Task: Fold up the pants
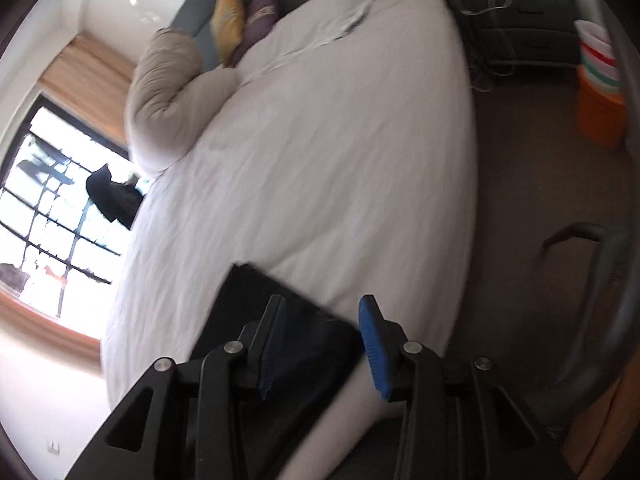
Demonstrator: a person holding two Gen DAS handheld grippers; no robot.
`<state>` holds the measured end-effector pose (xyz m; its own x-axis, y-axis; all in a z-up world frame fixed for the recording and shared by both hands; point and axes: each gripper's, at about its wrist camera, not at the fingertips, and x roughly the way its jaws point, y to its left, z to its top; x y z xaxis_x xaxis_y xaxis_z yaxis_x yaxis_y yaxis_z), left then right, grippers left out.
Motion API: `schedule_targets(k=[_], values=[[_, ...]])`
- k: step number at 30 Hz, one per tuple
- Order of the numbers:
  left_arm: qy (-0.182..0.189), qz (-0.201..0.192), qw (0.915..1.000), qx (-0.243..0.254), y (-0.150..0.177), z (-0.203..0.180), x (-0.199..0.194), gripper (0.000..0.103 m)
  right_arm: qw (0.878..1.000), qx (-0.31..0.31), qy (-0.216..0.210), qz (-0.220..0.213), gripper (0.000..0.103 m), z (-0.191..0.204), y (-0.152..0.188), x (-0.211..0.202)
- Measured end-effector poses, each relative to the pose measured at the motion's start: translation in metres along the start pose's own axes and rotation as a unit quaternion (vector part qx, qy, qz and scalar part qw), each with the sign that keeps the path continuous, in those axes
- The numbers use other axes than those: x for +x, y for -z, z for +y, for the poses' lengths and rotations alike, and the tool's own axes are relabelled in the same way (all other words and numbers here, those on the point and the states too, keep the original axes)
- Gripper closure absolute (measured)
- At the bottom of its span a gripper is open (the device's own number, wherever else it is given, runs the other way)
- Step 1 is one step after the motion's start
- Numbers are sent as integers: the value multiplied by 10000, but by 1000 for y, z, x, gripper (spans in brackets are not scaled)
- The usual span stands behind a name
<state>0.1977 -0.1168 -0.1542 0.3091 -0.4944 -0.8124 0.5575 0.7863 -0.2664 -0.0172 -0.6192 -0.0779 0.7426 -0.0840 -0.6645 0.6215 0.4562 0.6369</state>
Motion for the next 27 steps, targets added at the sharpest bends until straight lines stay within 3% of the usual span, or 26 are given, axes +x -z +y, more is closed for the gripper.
schedule_targets(k=[2,4,5,7,8,9,11,12,13,15,16,19,20,21,22,24,25,26,27], values=[[44,-18,10000,-48,0,2,-2,15,9939,-627,-636,644,61,40,18,28],[102,-52,9999,-99,1,5,-5,15,9820,-1091,-819,1304,61,65,37,61],[114,-82,9998,-149,0,6,-6,15,9778,-1219,-639,1581,61,68,45,80],[127,-148,9995,-248,-1,9,-10,15,9759,-1202,209,1811,61,51,49,109],[114,-189,9993,-289,-2,12,-12,15,9786,-1065,525,1683,78,36,44,113],[84,-247,9991,-332,-2,16,-16,15,9817,-854,748,1531,103,24,36,111],[25,-302,9985,-456,-4,25,-24,15,9818,-764,1318,1132,103,20,23,97],[52,-341,9980,-533,-6,30,-27,15,9759,-1001,1668,985,98,29,21,91],[54,-385,9975,-594,-8,34,-30,15,9740,-1209,1674,933,90,43,22,86],[156,-456,9967,-659,-14,37,-35,15,9767,-1601,714,1234,87,81,36,86],[272,-522,9962,-645,-18,36,-38,15,9696,-1896,221,1531,87,106,50,91],[331,-618,9966,-423,-31,31,-42,15,9224,-2744,-1110,2479,84,179,107,112],[428,-569,9970,-319,-36,29,-41,17,9059,-2992,-1271,2713,82,193,126,121],[602,-491,9968,-180,-41,26,-40,28,8931,-3178,-1238,2934,76,201,142,132],[766,-396,9963,8,-46,20,-38,35,8865,-3256,-1050,3115,73,200,154,144],[1102,-239,9928,407,-58,6,-35,45,8880,-3122,-590,3324,72,181,162,163],[1308,-169,9901,481,-64,2,-32,50,8946,-2886,-608,3357,72,167,158,166],[1407,-56,9887,514,-71,-1,-24,51,9012,-2658,-756,3340,78,150,153,165],[1322,110,9899,508,-77,1,-10,61,9069,-2530,-747,3286,87,140,148,163]])
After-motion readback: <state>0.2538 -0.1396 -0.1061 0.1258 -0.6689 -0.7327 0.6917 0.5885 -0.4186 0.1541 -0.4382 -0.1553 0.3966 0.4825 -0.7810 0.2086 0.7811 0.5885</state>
